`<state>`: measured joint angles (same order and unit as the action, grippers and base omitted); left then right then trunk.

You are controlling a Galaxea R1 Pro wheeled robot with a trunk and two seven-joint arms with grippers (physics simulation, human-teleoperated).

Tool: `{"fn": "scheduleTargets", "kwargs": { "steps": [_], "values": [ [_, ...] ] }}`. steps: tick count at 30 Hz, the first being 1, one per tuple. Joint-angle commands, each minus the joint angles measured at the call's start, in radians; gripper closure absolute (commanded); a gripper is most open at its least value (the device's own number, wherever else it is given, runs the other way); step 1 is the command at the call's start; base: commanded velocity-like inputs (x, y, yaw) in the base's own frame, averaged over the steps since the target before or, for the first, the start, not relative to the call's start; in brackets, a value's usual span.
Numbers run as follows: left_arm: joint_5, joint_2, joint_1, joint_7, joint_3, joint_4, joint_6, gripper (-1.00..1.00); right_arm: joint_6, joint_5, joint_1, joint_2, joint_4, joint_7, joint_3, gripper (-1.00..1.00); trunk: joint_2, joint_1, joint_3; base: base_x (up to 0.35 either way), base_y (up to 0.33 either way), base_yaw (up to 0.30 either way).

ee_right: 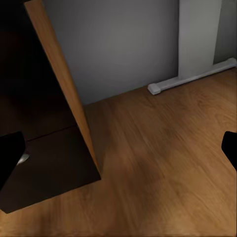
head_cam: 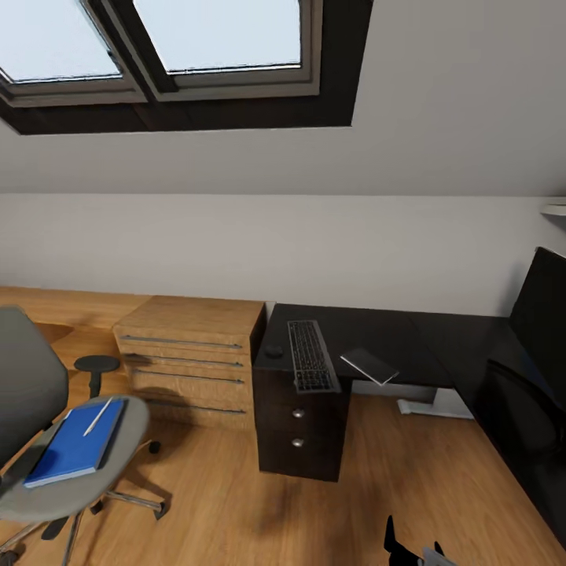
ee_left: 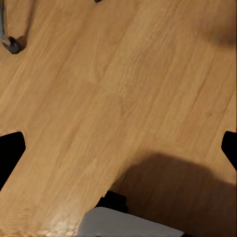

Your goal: In the bedroom, organize the workspace by keeping the computer under the desk, ensuring the monitor is on the desk, placing the keyboard on the desk next to the monitor, placing the mouse on the desk next to the keyboard, moving the folder from the swivel chair onto the desk next to the mouse, stacking the notebook on top of the folder with the pen on top of the notebook, and positioning the swivel chair next to the desk.

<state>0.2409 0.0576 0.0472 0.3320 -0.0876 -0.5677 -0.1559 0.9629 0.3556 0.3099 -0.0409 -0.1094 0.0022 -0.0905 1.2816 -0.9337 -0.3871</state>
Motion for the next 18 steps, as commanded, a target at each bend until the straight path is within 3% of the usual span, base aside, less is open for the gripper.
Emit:
{"fn": "scheduleTargets", "kwargs": {
  "steps": [1,18],
  "values": [
    [0.01,0.0,0.0,0.006,-0.007,0.0,-0.003,-1.0,0.002,-0.006,0.001,0.0,0.0,0.0,-0.008,-1.0,-0.007,0.005,0.001,-0.339,-0.069,0.207],
    [0.009,0.002,0.0,0.003,-0.007,0.007,0.001,-1.0,0.0,-0.005,0.001,0.003,0.0,-0.001,-0.008,-1.0,-0.126,0.07,0.036,-0.33,-0.096,0.113]
  ]
}}
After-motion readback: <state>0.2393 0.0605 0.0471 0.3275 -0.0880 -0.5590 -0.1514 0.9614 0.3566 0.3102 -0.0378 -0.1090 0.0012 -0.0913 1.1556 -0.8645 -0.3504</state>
